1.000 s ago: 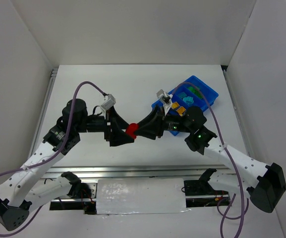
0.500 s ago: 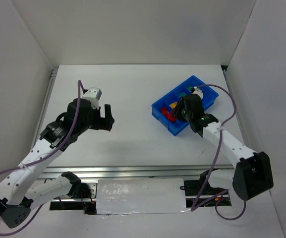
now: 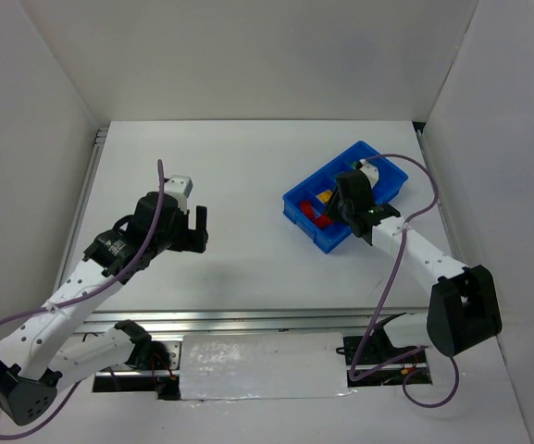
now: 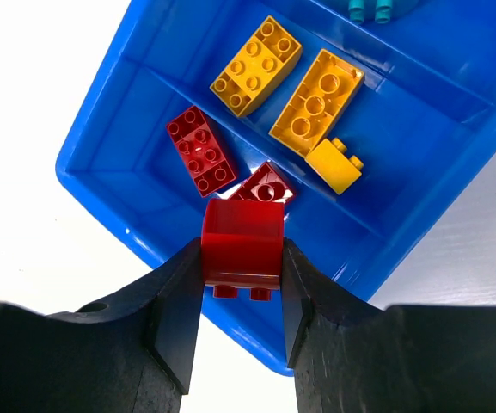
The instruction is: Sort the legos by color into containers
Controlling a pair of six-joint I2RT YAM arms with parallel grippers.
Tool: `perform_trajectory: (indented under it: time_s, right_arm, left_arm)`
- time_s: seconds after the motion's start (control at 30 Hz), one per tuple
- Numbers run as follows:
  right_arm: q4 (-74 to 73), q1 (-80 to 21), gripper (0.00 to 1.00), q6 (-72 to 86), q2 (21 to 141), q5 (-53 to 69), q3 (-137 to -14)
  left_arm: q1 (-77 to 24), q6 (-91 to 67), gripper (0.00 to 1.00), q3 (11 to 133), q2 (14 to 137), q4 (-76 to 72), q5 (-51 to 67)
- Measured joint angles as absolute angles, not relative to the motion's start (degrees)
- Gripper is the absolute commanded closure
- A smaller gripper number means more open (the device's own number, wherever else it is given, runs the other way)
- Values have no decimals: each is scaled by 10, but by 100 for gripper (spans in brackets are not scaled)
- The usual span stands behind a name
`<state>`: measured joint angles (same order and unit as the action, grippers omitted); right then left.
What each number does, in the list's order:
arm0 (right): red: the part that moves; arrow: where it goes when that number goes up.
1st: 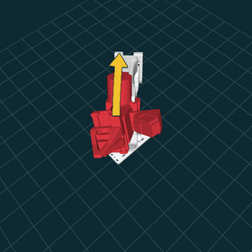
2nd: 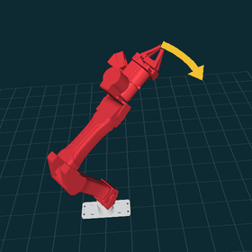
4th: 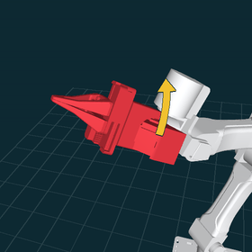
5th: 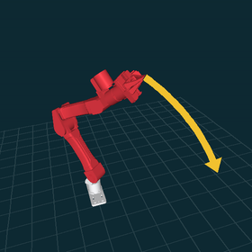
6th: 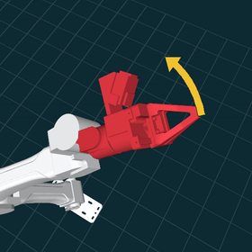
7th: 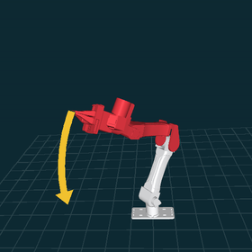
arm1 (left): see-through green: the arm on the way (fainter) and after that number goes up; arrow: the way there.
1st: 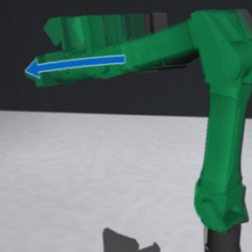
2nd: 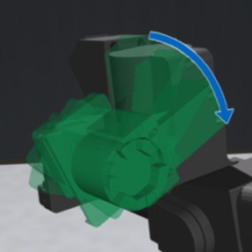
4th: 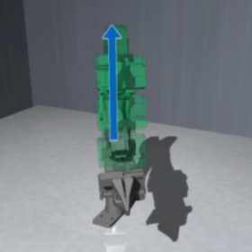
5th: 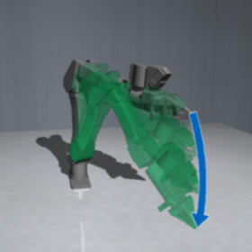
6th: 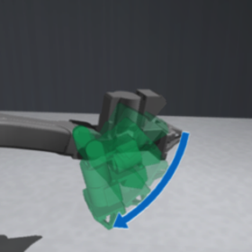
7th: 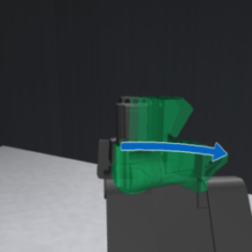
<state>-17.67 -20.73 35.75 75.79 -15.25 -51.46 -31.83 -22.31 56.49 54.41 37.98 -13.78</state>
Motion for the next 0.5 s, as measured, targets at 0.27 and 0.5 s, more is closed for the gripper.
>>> perform_trajectory:
  time_s: [0.27, 0.5]
  right_arm:
    - [-177, -207, 100, 357, 761, -144, -515]
    - [-176, -207, 100, 357, 763, -134, -515]
  left_arm:
    - [-316, -222, 1, 565, 544, 377, -137]
    - [-316, -223, 1, 565, 540, 377, -143]
